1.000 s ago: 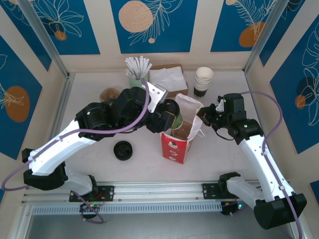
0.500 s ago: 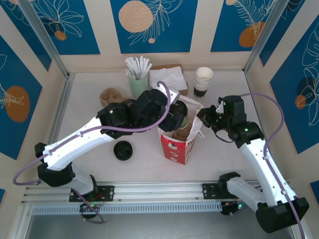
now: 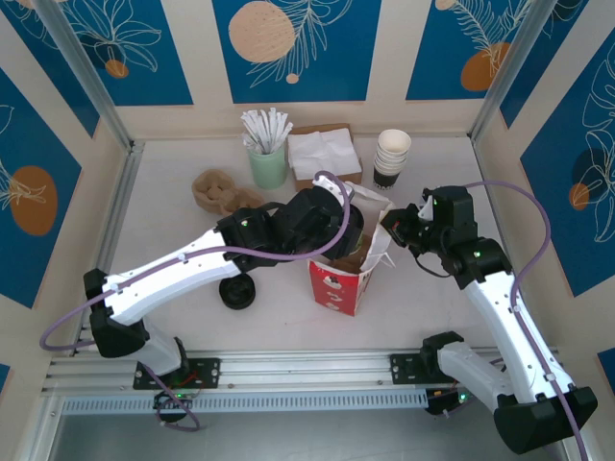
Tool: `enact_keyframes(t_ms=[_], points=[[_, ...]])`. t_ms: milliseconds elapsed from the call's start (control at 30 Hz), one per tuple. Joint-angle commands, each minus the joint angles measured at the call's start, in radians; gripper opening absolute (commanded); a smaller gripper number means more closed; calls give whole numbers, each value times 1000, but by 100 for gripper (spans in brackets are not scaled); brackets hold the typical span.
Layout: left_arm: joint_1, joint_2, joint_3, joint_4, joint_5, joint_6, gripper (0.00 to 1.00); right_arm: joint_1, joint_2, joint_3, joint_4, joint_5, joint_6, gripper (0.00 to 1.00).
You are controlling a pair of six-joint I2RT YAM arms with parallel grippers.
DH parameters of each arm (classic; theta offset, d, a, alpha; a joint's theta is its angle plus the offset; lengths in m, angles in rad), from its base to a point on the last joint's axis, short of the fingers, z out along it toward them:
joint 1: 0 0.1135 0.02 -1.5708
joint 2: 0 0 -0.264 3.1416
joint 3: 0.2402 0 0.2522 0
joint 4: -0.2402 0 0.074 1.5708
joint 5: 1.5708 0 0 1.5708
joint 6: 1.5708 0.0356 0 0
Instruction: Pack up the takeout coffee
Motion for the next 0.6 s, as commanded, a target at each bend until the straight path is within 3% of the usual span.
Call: enact_keyframes(t_ms=[0, 400, 567], points=[[7, 28, -16, 48, -24, -18, 69, 4, -21, -22, 9, 10, 17, 2], [7, 88, -88, 119, -45, -30, 69, -1, -25, -66, 36, -25, 43, 0], [7, 111, -107, 134, -53, -18, 69, -15, -25, -85, 16, -45, 31, 8]])
